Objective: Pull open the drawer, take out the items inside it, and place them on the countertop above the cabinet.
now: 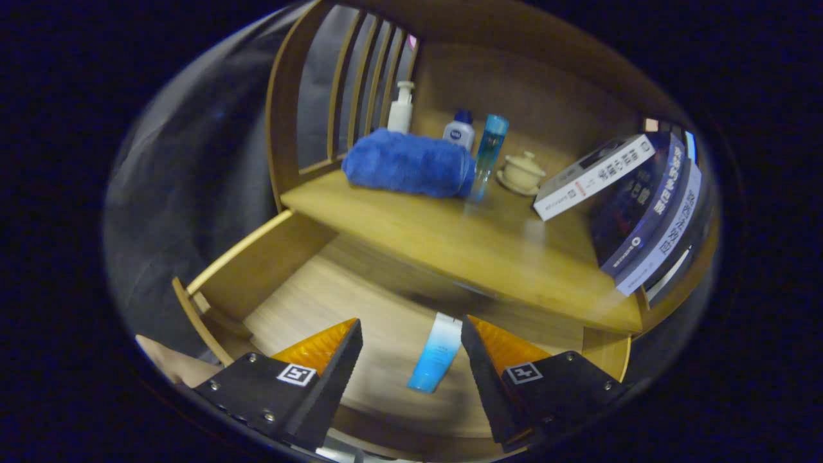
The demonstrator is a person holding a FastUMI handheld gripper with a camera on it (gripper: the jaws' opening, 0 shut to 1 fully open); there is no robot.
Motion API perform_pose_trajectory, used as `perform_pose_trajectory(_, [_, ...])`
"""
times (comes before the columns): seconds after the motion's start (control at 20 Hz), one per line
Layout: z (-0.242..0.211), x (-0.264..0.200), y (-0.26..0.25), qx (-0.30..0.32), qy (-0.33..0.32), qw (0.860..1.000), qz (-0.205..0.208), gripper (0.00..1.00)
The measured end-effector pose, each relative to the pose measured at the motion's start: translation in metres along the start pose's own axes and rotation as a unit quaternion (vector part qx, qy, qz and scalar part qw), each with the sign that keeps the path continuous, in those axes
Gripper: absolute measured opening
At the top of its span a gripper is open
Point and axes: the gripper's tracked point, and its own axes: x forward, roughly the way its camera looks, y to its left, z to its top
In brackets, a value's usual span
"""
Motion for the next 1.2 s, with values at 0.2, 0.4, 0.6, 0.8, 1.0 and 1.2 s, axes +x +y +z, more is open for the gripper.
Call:
perform_pose_trajectory(0.2, [-0.025,0.025,-0.002,0.020,0.059,0.998,0.003,0.92])
perform_pose_trajectory(0.4, [-0.042,0.034,-0.012,0.036,0.103,0.994,-0.014,0.92])
perform_pose_trajectory(0.6, [-0.060,0.036,-0.024,0.016,0.158,0.987,-0.033,0.92])
perform_pose_trajectory(0.8, [-0.073,0.036,-0.024,0.003,0.194,0.981,-0.030,0.92])
perform_pose_trajectory(1.0, [-0.080,0.037,-0.019,-0.004,0.210,0.977,-0.021,0.92])
perform_pose_trajectory(1.2, [-0.078,0.044,-0.010,0.033,0.210,0.977,0.012,0.72])
